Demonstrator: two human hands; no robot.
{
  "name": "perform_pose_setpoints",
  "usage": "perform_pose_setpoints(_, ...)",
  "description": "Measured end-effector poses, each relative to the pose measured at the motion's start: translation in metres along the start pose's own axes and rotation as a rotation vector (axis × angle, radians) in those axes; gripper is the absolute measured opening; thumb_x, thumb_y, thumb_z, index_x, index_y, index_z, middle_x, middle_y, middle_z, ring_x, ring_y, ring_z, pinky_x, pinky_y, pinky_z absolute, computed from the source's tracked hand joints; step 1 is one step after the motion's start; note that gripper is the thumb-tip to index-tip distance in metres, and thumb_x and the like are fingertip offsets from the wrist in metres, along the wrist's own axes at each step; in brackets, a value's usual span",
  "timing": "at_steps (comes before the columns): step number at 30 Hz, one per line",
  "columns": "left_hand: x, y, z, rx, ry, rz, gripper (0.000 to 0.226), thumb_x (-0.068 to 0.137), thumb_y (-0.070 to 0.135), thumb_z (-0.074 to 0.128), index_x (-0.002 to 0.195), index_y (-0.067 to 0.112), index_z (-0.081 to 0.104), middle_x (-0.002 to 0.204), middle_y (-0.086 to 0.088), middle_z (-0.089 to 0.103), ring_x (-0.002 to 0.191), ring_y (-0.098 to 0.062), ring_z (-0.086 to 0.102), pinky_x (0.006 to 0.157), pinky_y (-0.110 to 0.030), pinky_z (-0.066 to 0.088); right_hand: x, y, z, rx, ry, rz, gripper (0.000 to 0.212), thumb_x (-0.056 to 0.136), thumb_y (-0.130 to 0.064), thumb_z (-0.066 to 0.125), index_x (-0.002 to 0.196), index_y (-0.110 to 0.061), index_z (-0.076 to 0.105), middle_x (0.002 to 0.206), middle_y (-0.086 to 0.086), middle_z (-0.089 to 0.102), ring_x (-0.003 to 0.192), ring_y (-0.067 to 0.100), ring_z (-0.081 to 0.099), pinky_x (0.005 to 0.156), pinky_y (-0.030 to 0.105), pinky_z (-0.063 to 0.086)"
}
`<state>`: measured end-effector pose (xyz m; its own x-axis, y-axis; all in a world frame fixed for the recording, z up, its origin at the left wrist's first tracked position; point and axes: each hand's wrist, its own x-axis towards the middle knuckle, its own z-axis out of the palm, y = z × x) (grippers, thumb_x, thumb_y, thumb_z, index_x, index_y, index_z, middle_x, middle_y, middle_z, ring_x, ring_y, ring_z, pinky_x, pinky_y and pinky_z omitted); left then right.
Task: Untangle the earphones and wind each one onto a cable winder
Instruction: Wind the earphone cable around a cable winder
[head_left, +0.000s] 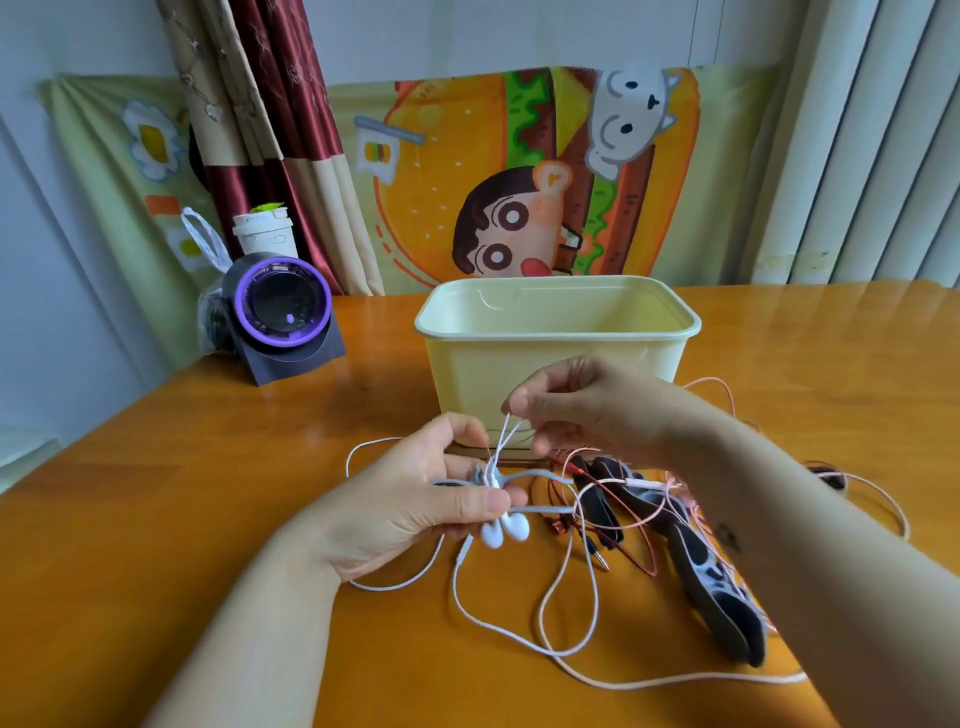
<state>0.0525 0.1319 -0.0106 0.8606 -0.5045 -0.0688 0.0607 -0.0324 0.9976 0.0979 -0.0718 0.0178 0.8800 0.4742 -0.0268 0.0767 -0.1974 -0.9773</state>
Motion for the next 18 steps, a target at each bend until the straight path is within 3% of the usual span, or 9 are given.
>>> perform_pose_setpoints(3,0.0,0.001,-0.001,-0.037,0.005,0.092,0.076,0.052,0.027,0.089,0.116,0.025,0.048,0.089,-0.008,0.074,0.075,-0.011,0.068,0.055,-0.017,0.046,0.007,0.011,0.015,-0.148,-0.003,0.0,0.009,0.086,-0.013,0.067,0.09,-0.006,0.07,0.081,0.011,0.071,0.069,0.01,0.065,0.068,0.019,0.053)
perform_pose_setpoints(5,0.0,0.001,-0.001,-0.017,0.015,0.125,0.055,0.057,0.027,0.087,0.106,0.032,0.064,0.09,-0.007,0.073,0.073,-0.009,0.066,0.054,-0.016,0.045,0.01,0.016,0.023,-0.186,0.001,0.003,0.007,0.084,-0.013,0.069,0.087,-0.007,0.071,0.084,0.013,0.07,0.071,0.01,0.064,0.07,0.021,0.052)
perform_pose_setpoints(7,0.0,0.002,0.002,0.006,0.072,0.147,0.027,0.065,0.022,0.085,0.088,0.032,0.074,0.089,-0.006,0.073,0.07,-0.007,0.062,0.051,-0.015,0.043,0.012,0.017,0.026,-0.273,0.066,-0.024,0.006,0.086,-0.016,0.068,0.081,-0.013,0.07,0.076,0.005,0.068,0.063,0.004,0.061,0.062,0.018,0.048)
perform_pose_setpoints(8,0.001,0.002,0.002,-0.004,0.129,0.158,0.024,0.067,0.018,0.087,0.085,0.029,0.075,0.088,-0.007,0.072,0.069,-0.008,0.06,0.05,-0.015,0.042,0.013,0.016,0.027,-0.291,0.111,-0.043,0.007,0.086,-0.015,0.067,0.08,-0.016,0.069,0.075,0.002,0.067,0.059,0.001,0.06,0.059,0.016,0.048)
perform_pose_setpoints(11,0.006,0.001,-0.004,-0.116,0.376,0.197,0.029,0.068,0.018,0.074,0.097,0.015,0.069,0.085,-0.01,0.069,0.063,-0.009,0.055,0.048,-0.015,0.04,0.013,0.009,0.027,-0.236,0.359,-0.136,0.006,0.088,-0.015,0.065,0.093,-0.019,0.066,0.094,0.006,0.064,0.057,0.005,0.064,0.056,0.017,0.053)
perform_pose_setpoints(13,0.01,0.0,-0.01,-0.178,0.526,0.216,0.028,0.076,0.014,0.071,0.104,0.013,0.066,0.081,-0.007,0.066,0.062,-0.008,0.052,0.047,-0.014,0.04,0.009,0.001,0.029,-0.261,0.475,-0.247,0.007,0.089,-0.022,0.065,0.095,-0.019,0.065,0.095,-0.001,0.063,0.06,0.008,0.067,0.055,0.015,0.05)
perform_pose_setpoints(18,0.013,-0.002,-0.008,-0.293,0.605,0.269,0.035,0.071,0.019,0.069,0.106,0.014,0.064,0.081,-0.004,0.07,0.063,-0.006,0.056,0.046,-0.013,0.04,0.001,-0.005,0.058,-0.37,0.37,-0.386,0.004,0.085,-0.025,0.069,0.085,-0.021,0.067,0.083,-0.009,0.068,0.073,0.009,0.066,0.066,0.023,0.054)
